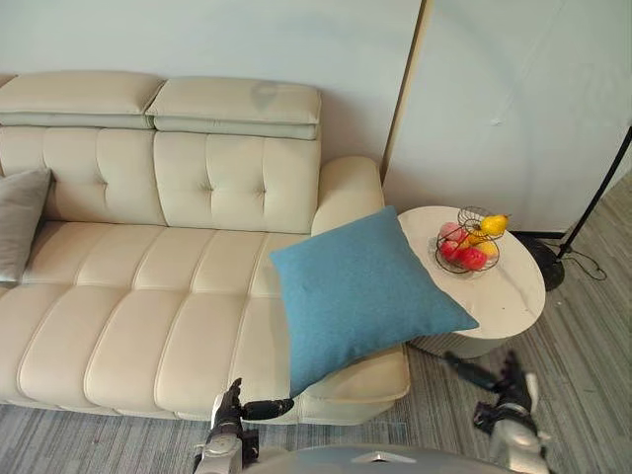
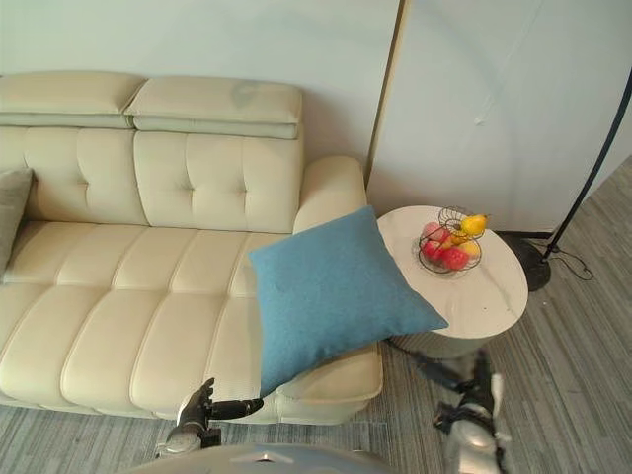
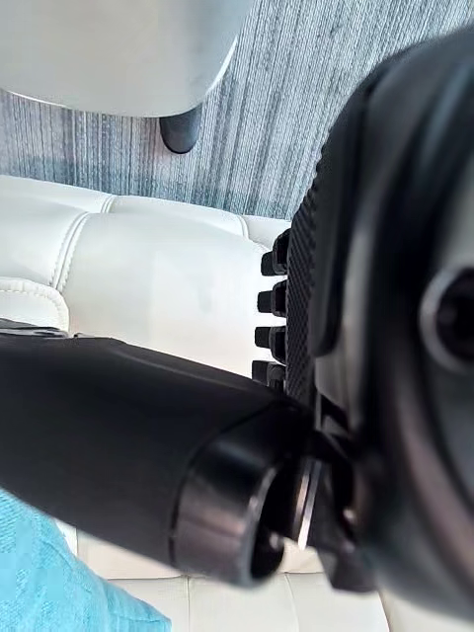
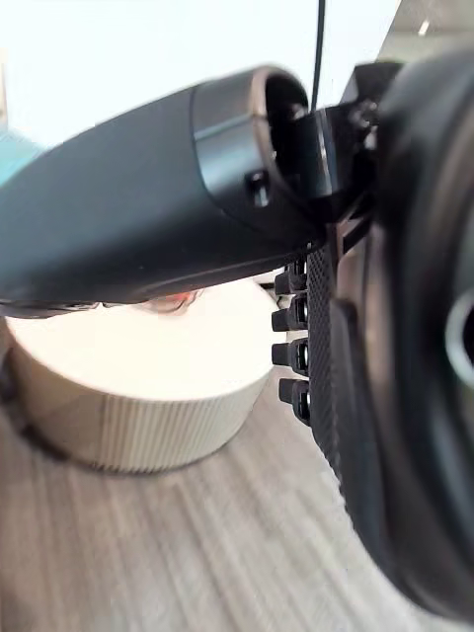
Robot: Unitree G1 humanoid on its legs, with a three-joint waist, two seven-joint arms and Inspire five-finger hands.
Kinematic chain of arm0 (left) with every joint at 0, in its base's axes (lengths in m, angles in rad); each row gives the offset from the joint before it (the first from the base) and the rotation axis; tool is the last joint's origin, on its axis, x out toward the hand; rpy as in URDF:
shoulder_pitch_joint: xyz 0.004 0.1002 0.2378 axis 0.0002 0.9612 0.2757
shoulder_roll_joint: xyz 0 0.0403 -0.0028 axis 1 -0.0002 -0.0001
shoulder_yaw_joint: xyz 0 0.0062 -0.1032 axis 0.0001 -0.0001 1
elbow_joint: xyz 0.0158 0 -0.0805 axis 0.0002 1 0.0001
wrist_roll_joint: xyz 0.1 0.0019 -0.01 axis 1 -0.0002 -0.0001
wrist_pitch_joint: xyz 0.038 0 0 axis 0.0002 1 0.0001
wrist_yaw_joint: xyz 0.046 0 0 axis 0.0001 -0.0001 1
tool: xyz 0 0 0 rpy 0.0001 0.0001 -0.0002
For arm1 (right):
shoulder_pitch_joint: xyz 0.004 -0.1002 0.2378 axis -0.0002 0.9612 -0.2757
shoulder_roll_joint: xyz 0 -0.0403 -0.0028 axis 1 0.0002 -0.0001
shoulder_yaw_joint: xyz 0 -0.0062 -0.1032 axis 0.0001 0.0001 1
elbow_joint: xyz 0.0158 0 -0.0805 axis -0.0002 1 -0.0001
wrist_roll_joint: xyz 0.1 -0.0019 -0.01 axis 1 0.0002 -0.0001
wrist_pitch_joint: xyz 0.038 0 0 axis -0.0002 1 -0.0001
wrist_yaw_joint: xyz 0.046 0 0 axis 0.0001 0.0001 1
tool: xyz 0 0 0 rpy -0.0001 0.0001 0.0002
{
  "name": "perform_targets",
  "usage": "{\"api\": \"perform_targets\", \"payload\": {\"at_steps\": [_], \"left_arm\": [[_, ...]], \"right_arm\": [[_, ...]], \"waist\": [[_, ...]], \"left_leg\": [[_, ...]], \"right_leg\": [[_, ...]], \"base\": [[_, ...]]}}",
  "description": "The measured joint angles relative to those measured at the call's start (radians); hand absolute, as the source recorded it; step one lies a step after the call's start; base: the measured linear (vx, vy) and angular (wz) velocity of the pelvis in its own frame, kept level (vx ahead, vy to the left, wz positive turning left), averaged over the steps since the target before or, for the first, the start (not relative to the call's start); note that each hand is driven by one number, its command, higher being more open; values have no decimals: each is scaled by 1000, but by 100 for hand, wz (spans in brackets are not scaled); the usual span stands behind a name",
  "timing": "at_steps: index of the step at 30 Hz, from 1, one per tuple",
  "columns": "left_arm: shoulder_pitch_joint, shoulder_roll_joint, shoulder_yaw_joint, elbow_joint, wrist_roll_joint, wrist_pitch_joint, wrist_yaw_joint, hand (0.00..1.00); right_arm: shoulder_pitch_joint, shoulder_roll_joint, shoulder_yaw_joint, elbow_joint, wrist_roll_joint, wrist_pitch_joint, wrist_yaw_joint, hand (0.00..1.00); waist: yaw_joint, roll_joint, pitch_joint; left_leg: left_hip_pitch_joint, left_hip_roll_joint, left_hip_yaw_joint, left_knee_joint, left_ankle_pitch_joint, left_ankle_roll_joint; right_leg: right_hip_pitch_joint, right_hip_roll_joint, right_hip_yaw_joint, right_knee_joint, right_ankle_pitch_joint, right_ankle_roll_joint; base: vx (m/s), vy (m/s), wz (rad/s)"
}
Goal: Pick up cushions and gather them together orderly.
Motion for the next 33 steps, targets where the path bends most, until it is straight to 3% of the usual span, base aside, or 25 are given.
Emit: {"api": "perform_targets", "payload": {"at_steps": [4,12,22,25,33], "left_arm": [[35,29,4,-53,-22,0,9,100],[67,37,-9,-85,-50,0,8,100],[46,24,-181,-295,-91,-1,7,100],[-45,9,-242,-338,-106,-4,15,100],[-221,-12,-356,-375,-133,-4,81,100]], "right_arm": [[-2,-82,-50,-89,-29,-1,-8,100],[-34,-217,-47,-102,-23,-9,-4,100],[-161,-261,164,-47,96,-21,38,100],[-276,-253,232,27,135,-21,38,100],[-462,-199,277,64,176,-21,-30,100]], "waist": [[-23,1,-1],[-53,7,-2],[-77,46,34],[-76,61,87],[-51,65,215]], "left_leg": [[0,-11,-16,-10,6,8],[-3,-17,-45,-16,10,13],[-67,-39,-108,-31,38,26],[-127,-44,-158,-30,68,28],[-230,-47,-189,-13,111,24]], "right_leg": [[4,-9,-4,-5,0,0],[11,-10,-18,-17,2,-2],[-20,-24,-65,-44,19,0],[-50,-25,-95,-57,40,-11],[-149,-28,-113,-16,52,-13]], "base": [[-1,30,9],[-20,1,7],[0,11,16],[-57,15,39],[-81,8,13]]}}
